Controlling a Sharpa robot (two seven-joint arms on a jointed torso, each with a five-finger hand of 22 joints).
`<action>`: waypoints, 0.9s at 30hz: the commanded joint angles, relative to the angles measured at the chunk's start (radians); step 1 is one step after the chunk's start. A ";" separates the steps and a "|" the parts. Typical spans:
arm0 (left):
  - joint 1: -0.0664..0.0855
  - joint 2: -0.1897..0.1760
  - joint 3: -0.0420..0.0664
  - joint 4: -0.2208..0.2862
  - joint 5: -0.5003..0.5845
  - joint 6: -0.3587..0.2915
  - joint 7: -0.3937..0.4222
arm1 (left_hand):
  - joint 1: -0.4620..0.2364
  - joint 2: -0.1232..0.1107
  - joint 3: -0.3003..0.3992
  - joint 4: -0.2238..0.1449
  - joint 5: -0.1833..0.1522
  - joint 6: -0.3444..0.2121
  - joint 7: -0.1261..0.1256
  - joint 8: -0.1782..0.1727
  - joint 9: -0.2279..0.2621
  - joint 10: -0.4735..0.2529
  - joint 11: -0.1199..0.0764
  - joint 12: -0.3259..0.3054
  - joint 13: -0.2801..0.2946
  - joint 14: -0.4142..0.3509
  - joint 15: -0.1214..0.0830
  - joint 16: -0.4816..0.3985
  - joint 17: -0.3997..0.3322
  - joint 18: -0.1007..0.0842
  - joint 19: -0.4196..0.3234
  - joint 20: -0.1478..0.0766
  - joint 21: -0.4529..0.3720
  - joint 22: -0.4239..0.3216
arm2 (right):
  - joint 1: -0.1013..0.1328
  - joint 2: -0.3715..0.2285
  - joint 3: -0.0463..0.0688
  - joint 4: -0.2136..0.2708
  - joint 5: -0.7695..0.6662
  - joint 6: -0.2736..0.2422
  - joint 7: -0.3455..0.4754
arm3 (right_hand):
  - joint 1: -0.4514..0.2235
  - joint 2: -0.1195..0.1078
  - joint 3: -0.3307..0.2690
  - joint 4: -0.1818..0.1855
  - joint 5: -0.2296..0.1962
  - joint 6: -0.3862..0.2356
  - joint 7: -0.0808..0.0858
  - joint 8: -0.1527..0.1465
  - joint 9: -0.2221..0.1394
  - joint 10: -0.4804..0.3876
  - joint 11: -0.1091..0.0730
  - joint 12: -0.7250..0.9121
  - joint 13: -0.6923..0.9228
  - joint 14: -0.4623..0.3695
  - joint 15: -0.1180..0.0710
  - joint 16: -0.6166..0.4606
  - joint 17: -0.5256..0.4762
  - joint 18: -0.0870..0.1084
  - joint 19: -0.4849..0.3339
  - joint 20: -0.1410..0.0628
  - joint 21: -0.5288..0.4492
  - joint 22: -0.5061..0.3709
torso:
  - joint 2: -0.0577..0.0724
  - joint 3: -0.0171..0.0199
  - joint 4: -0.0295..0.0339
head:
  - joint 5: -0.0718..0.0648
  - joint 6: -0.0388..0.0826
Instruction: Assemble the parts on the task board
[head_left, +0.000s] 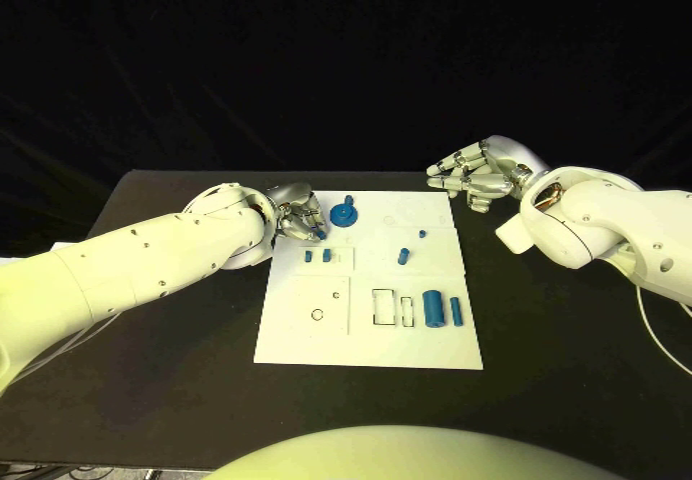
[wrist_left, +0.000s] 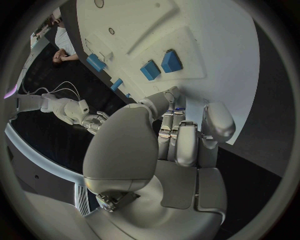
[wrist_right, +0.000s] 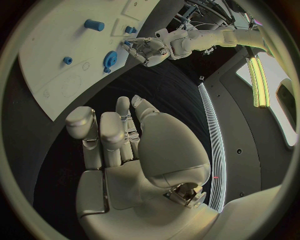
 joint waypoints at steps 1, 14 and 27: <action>-0.001 0.002 0.000 -0.002 -0.004 0.020 -0.010 | -0.010 -0.005 0.006 0.005 0.003 -0.028 0.009 -0.010 -0.007 -0.021 0.007 -0.011 -0.005 0.001 0.012 -0.007 -0.004 -0.011 -0.006 0.006 -0.008 0.072 | 0.000 0.001 0.000 0.002 -0.009 0.012 0.006 | -0.009 0.000 0.004 0.004 0.005 0.003 0.004 0.003 0.000 -0.006 -0.002 0.004 -0.001 -0.002 -0.001 -0.003 0.000 0.009 0.000 0.000 -0.004 0.000 | 0.000 0.0000 0.0006 | 0.000 -0.001; -0.001 0.002 0.000 -0.004 -0.004 0.020 -0.012 | -0.013 -0.014 0.018 0.006 0.003 -0.070 0.024 -0.010 -0.022 -0.059 0.023 -0.014 -0.015 -0.003 0.025 -0.010 -0.010 -0.010 -0.009 0.016 -0.018 0.071 | 0.000 0.000 0.000 0.002 -0.009 0.012 0.006 | -0.009 0.000 0.004 0.004 0.005 0.003 0.004 0.003 0.000 -0.006 -0.002 0.004 -0.001 -0.002 -0.001 -0.003 0.000 0.009 0.000 0.000 -0.004 0.000 | 0.000 -0.0003 0.0007 | 0.000 -0.001; -0.001 -0.005 0.000 -0.004 -0.004 -0.003 -0.003 | -0.011 -0.014 0.021 0.005 0.004 -0.071 0.025 -0.009 -0.023 -0.061 0.023 -0.013 -0.016 -0.004 0.025 -0.010 -0.011 -0.010 -0.009 0.017 -0.019 0.071 | 0.000 0.000 0.000 0.000 -0.009 0.012 0.006 | -0.011 -0.002 0.006 0.008 0.005 0.002 0.004 0.004 0.000 -0.007 -0.002 0.006 -0.003 -0.002 -0.002 -0.006 -0.001 0.009 -0.001 0.000 -0.006 -0.002 | 0.000 -0.0007 0.0009 | 0.002 -0.001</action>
